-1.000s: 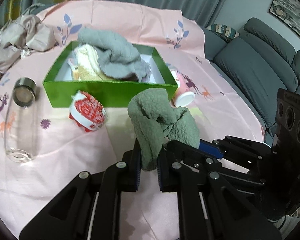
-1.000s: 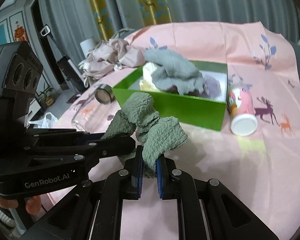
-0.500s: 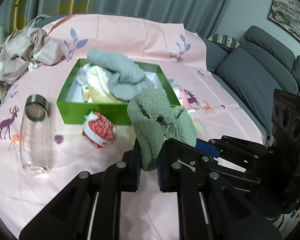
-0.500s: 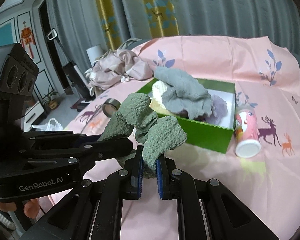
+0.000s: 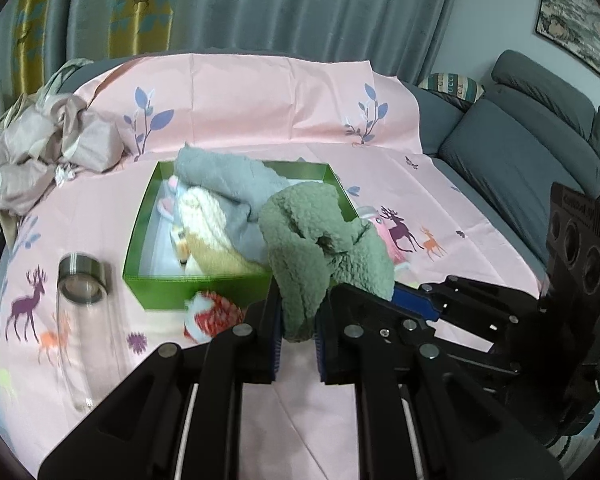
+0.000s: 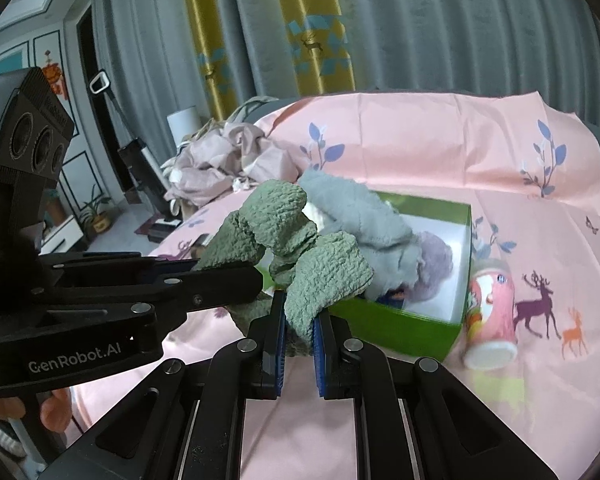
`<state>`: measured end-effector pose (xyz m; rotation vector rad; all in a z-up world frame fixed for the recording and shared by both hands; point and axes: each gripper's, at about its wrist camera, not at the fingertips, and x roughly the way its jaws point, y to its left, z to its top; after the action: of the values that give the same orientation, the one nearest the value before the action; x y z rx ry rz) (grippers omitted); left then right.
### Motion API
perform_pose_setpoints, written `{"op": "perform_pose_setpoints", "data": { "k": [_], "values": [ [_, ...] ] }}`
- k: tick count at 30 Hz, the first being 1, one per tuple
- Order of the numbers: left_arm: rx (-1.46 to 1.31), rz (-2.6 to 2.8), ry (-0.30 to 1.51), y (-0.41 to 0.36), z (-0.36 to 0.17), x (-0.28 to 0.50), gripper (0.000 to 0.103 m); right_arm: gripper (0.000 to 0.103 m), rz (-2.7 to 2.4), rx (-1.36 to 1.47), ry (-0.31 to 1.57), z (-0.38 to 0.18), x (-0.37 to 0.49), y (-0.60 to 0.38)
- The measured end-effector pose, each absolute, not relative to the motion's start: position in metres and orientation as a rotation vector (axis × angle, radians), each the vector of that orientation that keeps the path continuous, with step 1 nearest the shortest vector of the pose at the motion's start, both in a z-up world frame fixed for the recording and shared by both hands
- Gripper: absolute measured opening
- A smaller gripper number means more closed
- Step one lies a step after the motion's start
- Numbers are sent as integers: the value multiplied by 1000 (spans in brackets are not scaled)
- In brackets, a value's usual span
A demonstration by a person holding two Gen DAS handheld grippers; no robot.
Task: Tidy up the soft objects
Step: 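Carry the green cloth over the green box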
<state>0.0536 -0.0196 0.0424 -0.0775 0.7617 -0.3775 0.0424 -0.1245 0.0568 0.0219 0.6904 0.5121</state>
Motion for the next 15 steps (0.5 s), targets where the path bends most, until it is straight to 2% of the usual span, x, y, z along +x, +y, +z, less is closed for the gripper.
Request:
{"op": "perform_pose_setpoints", "data": {
  "k": [8, 15],
  "values": [
    [-66, -369, 712, -22, 72, 113, 14, 13, 480, 49, 636, 83, 101, -132],
    [-79, -323, 779, -21, 53, 167, 15, 13, 438, 95, 696, 63, 156, -136]
  ]
}}
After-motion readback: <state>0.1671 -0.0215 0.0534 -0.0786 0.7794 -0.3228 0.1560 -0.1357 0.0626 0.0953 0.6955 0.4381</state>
